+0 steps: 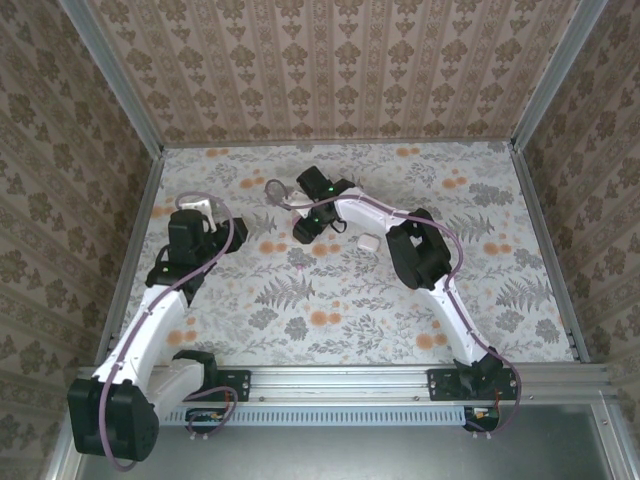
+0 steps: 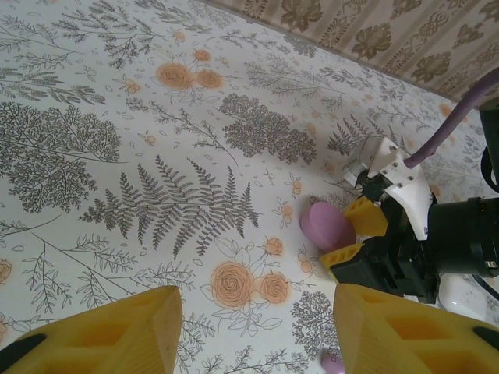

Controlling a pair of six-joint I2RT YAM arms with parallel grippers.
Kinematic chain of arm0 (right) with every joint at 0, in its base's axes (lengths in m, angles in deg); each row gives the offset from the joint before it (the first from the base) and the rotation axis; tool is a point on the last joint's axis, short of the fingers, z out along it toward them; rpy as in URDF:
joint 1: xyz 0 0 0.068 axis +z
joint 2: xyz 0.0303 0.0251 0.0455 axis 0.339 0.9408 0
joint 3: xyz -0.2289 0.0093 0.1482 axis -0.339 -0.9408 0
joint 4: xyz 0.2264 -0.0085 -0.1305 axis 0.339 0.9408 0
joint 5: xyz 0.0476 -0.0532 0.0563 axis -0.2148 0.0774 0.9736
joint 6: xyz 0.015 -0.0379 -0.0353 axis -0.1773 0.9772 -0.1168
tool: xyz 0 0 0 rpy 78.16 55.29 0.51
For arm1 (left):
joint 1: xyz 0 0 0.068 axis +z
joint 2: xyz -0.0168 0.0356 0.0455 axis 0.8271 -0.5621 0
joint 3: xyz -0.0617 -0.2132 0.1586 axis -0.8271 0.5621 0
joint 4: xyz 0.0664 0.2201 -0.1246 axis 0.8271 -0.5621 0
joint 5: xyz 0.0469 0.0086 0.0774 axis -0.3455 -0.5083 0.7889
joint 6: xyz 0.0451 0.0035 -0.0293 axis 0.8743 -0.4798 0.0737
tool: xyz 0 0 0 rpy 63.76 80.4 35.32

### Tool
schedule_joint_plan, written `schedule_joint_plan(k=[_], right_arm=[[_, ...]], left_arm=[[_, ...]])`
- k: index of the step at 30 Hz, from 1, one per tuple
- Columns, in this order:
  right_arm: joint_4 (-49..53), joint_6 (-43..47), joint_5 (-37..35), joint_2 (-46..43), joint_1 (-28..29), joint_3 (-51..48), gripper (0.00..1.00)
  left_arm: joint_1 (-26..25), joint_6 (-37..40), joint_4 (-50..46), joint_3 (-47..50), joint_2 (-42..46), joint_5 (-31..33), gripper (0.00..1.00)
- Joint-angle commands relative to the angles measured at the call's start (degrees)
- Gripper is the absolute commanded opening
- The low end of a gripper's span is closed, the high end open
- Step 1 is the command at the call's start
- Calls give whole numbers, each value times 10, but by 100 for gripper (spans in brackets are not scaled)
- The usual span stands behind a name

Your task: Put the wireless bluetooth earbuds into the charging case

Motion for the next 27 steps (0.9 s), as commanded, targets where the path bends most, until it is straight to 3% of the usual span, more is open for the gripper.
schedule_joint_plan(k=[1,16,24,27], right_arm=[[17,9,22,16,-3,16,57],[-3,11,60,-58,-7,-54,40],[-21,-13,138,-216,-16,-177,38],[-8,-7,173,-279,-29,-216,37]], left_arm=[[6,-10,17,2,18,-6,55],[6,0,27,1,8,-34,54],[-2,50,133,16,1,-144,52],[-15,95,195,22,-14,-225,52]])
